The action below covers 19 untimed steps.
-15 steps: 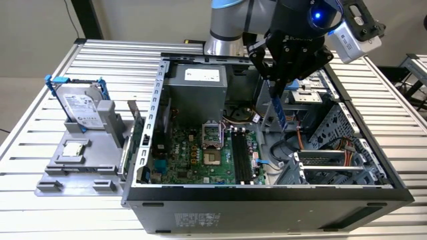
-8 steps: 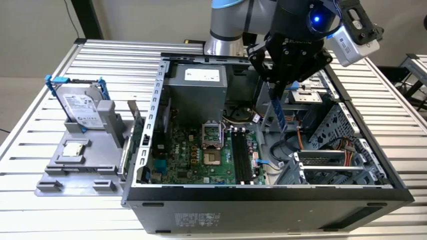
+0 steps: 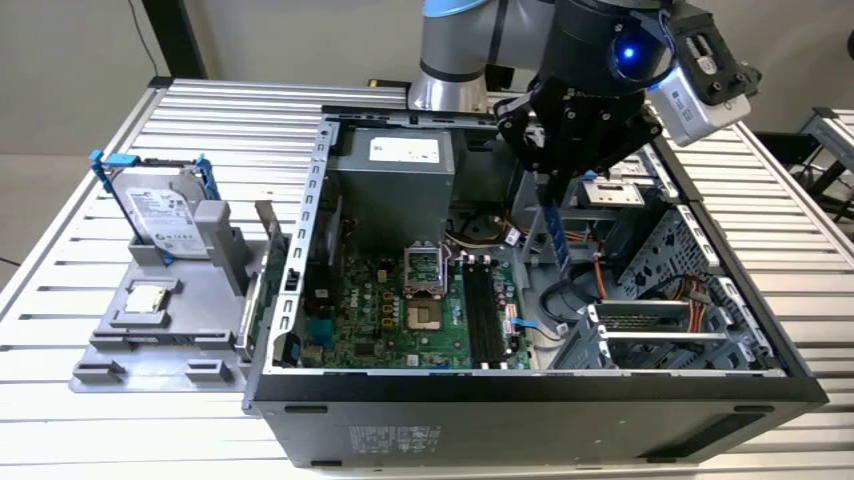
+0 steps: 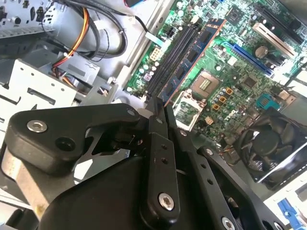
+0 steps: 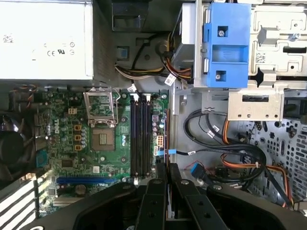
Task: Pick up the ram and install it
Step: 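Insert the ram into the slot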
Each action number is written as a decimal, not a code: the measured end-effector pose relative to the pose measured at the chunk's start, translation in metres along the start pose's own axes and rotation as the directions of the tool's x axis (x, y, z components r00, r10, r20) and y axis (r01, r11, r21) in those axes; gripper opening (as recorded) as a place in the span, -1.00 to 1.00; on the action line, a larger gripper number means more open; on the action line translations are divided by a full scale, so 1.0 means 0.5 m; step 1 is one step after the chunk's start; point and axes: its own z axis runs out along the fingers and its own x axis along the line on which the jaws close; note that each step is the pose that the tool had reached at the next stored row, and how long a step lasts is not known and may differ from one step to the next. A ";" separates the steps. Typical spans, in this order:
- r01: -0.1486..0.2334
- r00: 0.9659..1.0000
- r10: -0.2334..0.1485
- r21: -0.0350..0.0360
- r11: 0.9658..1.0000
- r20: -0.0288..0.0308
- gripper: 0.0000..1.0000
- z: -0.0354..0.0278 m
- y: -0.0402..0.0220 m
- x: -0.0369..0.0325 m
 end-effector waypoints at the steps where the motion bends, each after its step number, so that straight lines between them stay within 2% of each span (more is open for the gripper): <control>1: -0.008 1.000 0.008 0.000 1.000 0.000 -1.00 0.002 0.000 0.000; 19: -0.019 1.000 0.019 0.001 1.000 0.000 -1.00 0.027 0.001 -0.003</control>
